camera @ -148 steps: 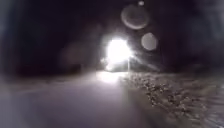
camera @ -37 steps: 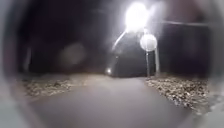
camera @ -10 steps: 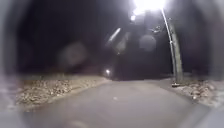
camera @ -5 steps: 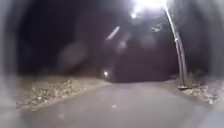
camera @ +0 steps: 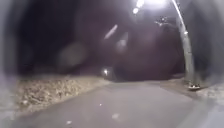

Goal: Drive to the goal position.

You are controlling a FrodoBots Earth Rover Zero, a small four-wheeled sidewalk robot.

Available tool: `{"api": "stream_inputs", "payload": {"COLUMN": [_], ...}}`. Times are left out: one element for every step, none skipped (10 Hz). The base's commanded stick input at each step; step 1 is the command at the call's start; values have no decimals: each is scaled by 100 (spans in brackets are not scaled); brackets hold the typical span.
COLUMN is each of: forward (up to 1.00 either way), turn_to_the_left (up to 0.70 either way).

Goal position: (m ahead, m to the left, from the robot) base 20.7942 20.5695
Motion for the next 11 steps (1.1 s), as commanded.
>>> {"api": "stream_inputs", "payload": {"forward": [100, 100, 100, 100, 100, 100, 100, 100, 100, 100, 100], "turn_to_the_left": [0, -16, -40, -40, -24, -16, -31, -15, -4, 0, 0]}}
